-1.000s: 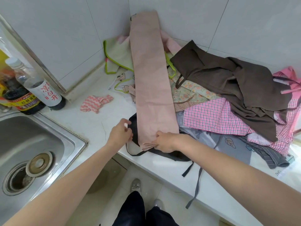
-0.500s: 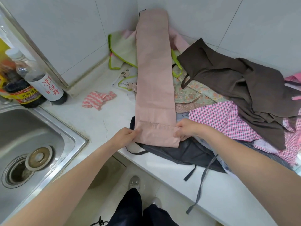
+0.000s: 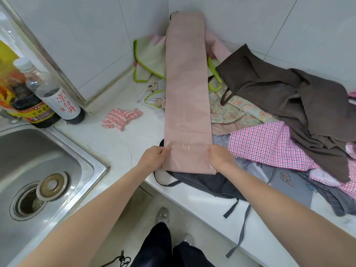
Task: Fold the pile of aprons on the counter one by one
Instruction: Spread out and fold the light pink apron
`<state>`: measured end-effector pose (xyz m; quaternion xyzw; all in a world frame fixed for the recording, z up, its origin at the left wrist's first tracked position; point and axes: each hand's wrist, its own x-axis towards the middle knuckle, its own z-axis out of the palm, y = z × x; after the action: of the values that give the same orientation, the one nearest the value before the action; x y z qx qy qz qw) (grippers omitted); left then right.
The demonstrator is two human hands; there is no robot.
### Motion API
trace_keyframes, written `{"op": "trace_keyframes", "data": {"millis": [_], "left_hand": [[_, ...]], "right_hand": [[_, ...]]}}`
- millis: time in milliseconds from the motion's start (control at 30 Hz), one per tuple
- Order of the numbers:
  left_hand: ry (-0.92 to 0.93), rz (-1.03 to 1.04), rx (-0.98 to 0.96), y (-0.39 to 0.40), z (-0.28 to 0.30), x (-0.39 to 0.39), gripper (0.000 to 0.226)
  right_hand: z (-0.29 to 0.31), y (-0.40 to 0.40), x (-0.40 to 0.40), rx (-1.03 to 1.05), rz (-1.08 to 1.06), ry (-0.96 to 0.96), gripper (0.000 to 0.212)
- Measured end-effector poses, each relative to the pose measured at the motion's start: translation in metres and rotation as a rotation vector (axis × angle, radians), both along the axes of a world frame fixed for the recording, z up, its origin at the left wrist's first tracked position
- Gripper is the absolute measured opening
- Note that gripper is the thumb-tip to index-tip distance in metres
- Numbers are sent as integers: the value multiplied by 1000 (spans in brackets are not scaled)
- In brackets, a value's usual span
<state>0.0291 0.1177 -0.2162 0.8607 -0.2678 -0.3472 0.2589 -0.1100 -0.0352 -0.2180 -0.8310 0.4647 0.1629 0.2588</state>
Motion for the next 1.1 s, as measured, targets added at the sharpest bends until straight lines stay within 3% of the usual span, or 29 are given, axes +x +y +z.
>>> {"op": "trace_keyframes", "data": {"millis": [100,200,300,433,567,600,700,733,800,867,900,1000,1067,1100], "left_hand": [[194,140,10,-8,15,0,55],[397,77,37,0,21,8,40],[318,-38,23,13,11,11,24],[123,30,47,6,5,4,42],[98,85,51,-2,11,5,54],[-23,65,37,-1,14,4,51],[-953,-225,-164,6,13,7,11],[-1111,-411,-265,8,9,6,23],[-948,-785,-248,10,0,-4,50],[-696,-968,158,9,-3,-16,74],[-685,-989,288,8,-5,-18,78],[-738,-973,291,2,-4,-11,81],[-738,-983,242,0,-1,-8,79],[-749,-985,235,0,-2,-7,77]], "right_hand": [[2,5,2,-54,-10,35,39],[4,7,4,-70,-18,46,39],[5,8,5,-76,-38,59,40],[9,10,5,-55,-72,54,41],[13,13,3,-81,-51,65,41],[14,14,3,-87,-46,73,41],[12,18,3,-126,-11,93,40],[11,19,3,-145,8,98,40],[11,21,3,-164,33,107,39],[11,19,3,-132,28,106,37],[11,17,3,-105,25,99,36],[24,12,1,-222,146,28,37],[31,15,-6,-385,375,-117,41],[31,16,-10,-366,486,-171,48]]}}
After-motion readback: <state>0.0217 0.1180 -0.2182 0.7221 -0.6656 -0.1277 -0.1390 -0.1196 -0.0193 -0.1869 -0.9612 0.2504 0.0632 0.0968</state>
